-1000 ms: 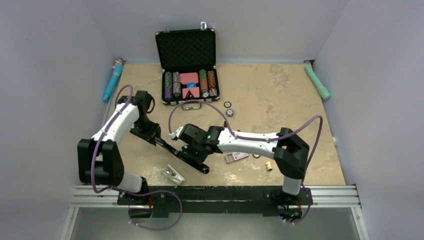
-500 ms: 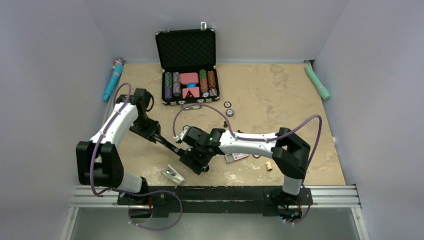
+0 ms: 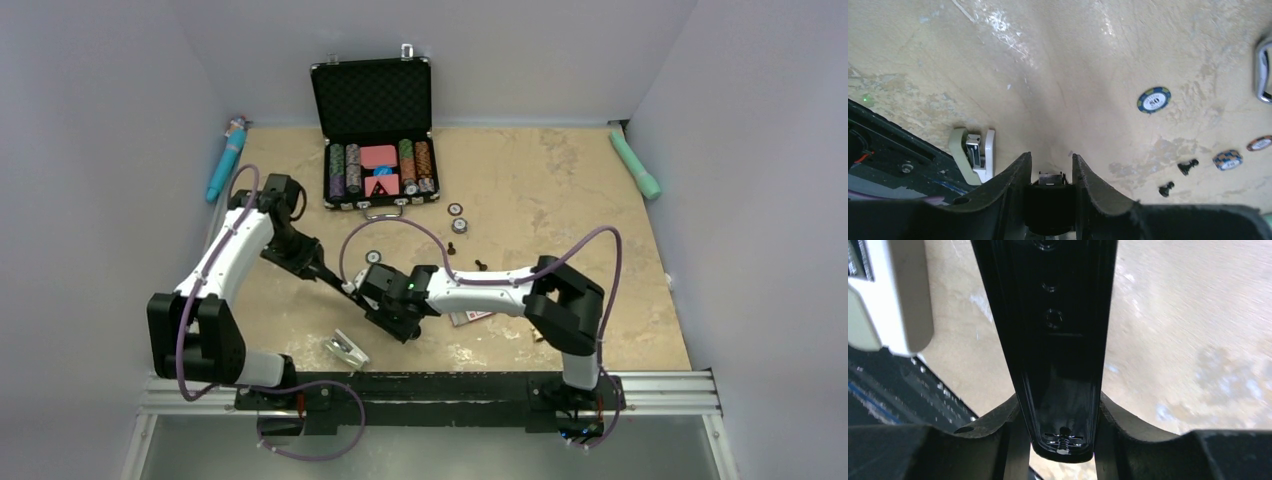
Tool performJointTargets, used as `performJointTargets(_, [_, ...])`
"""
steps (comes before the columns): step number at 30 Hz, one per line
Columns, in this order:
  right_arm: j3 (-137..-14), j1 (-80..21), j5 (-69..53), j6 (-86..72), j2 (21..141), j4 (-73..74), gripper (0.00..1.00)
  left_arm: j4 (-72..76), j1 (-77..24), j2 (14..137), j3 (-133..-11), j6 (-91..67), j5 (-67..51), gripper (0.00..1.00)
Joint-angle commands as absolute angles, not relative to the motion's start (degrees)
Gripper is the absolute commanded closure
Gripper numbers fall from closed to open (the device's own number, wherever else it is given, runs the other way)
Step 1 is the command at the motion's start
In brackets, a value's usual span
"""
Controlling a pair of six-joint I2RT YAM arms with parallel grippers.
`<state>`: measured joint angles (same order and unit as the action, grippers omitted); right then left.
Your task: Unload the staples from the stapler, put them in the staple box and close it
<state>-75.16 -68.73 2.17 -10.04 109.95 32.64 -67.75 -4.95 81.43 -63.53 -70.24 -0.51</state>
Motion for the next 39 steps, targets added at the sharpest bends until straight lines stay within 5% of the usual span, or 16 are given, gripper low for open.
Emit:
performJointTargets(1, [-77.7, -67.1, 9.7, -12.0, 96.7, 34.1, 1.0, -73.1, -5.0, 75.6, -67.5, -67.7, -4.3, 1.0])
performJointTargets(11, [-70.2, -61.4, -17.1, -12.2, 72.6, 23.1, 1.0, -79.6, -5.0, 72.4, -79.9, -67.2, -10.9, 1.0])
performJointTargets(22, [-69.7, -57.4, -27.9, -17.7, 70.7, 12.7, 1.0, -73.8, -5.0, 70.2, -78.9, -66.3, -25.8, 0.99])
performJointTargets(28, [-68.5, -55.5, -30.7, -21.2, 71.8, 8.6, 1.0, -72.0, -5.0, 71.1, -76.6, -63.8, -27.8, 0.47])
performJointTargets(32, [-68.9, -55.3, -31.7, -23.1, 73.8, 7.8, 1.0, -70.4, -5.0, 70.8, -75.2, -63.3, -28.4, 0.26])
performJointTargets(39, [-68.2, -53.8, -31.9, -29.4, 75.5, 4.2, 1.0, -72.9, -5.0, 74.3, -77.6, -59.3, -29.9, 0.05])
